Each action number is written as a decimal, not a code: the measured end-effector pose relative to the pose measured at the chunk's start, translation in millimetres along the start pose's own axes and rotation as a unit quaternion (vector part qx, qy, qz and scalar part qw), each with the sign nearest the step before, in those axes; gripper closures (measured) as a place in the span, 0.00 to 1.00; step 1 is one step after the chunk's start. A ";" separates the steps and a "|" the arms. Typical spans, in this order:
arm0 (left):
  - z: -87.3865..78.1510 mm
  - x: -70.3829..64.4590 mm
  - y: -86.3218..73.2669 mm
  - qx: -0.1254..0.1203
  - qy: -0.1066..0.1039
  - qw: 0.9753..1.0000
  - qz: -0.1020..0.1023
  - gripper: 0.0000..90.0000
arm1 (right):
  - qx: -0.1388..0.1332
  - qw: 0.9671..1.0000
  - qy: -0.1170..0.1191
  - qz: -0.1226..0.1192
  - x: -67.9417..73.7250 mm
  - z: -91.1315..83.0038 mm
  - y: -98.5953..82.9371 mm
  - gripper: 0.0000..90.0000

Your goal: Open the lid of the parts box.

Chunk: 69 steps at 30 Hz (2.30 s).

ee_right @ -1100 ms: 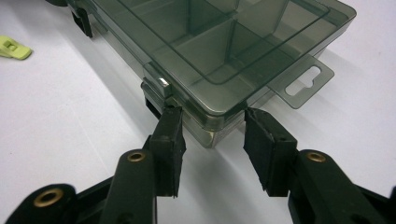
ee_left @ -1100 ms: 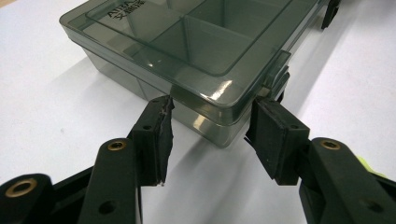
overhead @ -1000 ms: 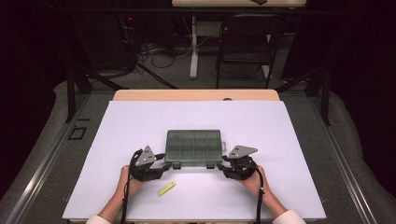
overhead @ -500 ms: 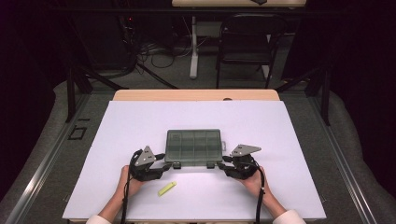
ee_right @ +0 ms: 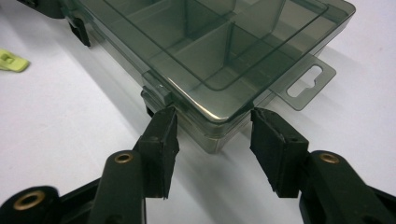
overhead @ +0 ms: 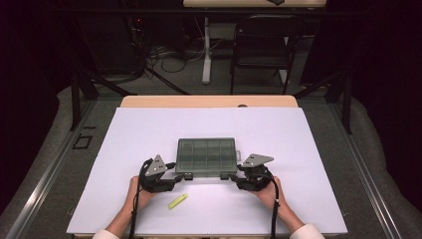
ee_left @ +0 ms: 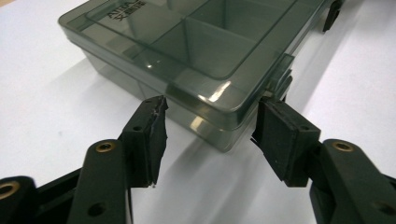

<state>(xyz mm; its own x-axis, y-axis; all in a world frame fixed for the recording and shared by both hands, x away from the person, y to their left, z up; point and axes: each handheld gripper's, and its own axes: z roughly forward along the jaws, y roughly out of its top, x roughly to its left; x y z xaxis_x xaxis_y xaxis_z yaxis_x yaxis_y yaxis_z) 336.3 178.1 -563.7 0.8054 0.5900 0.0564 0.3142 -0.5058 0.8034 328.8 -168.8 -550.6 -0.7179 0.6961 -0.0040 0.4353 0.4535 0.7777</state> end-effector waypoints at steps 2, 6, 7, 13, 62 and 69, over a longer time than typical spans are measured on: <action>0.5 0.8 -0.1 0.000 -0.001 1.000 -0.001 0.48 | -0.001 1.000 0.003 0.001 -1.0 0.3 -0.1 0.57; 0.6 0.9 -0.3 -0.001 -0.002 1.000 -0.001 0.48 | -0.004 1.000 0.005 0.001 -1.4 0.0 -0.6 0.58; 0.6 0.8 -0.3 -0.001 -0.002 1.000 -0.002 0.48 | -0.004 1.000 0.005 0.001 -1.5 0.0 -0.7 0.58; 0.7 0.7 -0.4 0.000 -0.002 1.000 -0.001 0.49 | -0.003 1.000 0.002 0.000 -0.7 -0.1 -0.7 0.58; 1.0 2.7 -0.3 0.003 -0.001 1.000 -0.005 0.51 | -0.014 1.000 -0.005 -0.007 0.1 -2.2 -1.4 0.61; 0.7 2.8 -0.3 -0.004 0.002 1.000 -0.011 0.53 | -0.005 1.000 -0.016 -0.024 2.9 0.9 -2.0 0.61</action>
<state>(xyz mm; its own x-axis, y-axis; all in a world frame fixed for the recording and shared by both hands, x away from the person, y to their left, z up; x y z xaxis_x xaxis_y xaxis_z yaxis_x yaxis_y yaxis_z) 338.8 179.5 -564.2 0.7964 0.6034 0.0412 0.3272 -0.4872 0.8097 326.3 -167.2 -552.8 -0.7198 0.6915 -0.0612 0.3953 0.4806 0.7828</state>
